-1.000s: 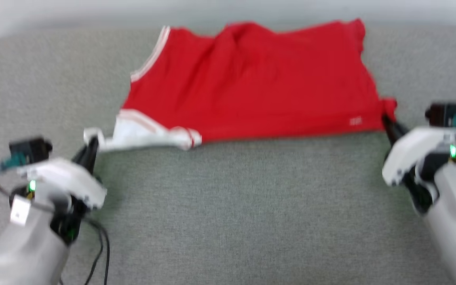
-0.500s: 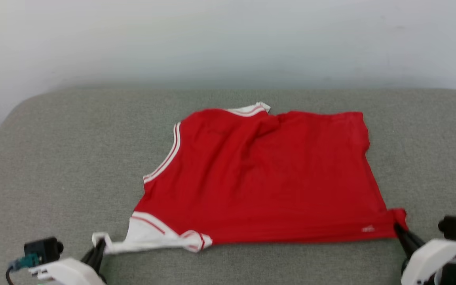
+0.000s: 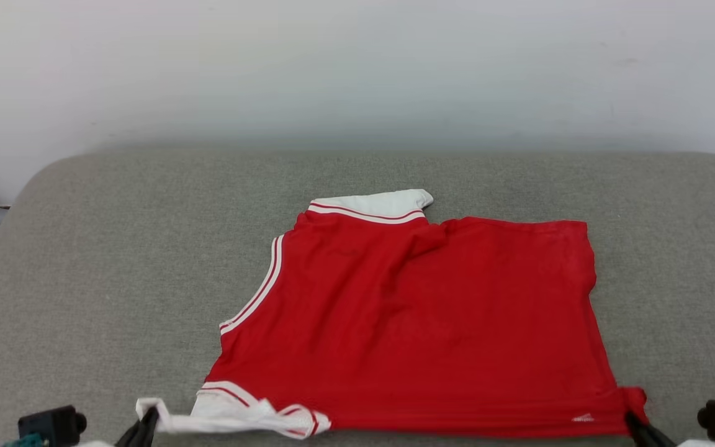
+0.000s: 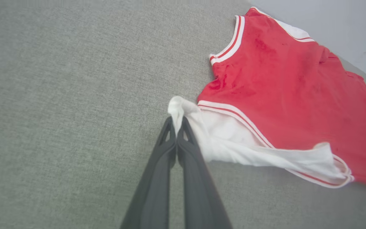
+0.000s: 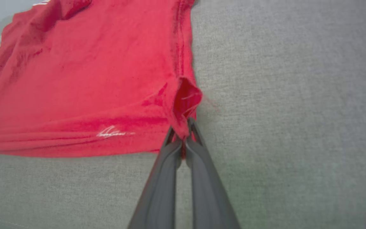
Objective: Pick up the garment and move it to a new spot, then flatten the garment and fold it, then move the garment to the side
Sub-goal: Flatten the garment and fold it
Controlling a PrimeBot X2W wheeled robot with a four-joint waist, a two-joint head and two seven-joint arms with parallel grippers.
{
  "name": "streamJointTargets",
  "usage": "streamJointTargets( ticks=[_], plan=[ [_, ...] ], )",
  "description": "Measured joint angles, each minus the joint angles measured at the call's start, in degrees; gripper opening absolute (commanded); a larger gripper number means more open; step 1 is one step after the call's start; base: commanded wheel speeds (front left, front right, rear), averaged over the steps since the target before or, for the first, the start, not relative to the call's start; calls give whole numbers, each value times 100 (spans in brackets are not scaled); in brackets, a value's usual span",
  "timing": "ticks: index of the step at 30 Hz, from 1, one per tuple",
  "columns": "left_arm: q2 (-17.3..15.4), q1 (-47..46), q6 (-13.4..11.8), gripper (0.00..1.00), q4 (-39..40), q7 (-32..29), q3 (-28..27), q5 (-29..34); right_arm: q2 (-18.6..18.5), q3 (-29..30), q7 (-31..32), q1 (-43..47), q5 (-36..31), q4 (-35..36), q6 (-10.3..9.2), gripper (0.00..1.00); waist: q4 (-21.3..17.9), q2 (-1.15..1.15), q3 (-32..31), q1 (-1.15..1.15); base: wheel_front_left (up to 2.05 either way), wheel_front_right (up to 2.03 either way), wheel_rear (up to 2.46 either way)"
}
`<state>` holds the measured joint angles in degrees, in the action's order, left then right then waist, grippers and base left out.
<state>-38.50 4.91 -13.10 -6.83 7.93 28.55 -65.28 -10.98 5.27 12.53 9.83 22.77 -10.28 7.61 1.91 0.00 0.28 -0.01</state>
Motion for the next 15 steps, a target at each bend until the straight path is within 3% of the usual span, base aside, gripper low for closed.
streamJointTargets(
  ticks=[5, 15],
  plan=[
    [-30, -548, -42, 0, 327, -73, 40, 256, 240, 300, 446, -186, -426, 583, -5, 0, -28, 0, 202, 0, 0, 0, 0],
    [404, -2033, 458, 0, -435, -74, 200, 584, 347, 304, 783, -1447, -1004, 417, -7, 0, -54, 0, 829, 2, 0, 0, 0]
  ],
)
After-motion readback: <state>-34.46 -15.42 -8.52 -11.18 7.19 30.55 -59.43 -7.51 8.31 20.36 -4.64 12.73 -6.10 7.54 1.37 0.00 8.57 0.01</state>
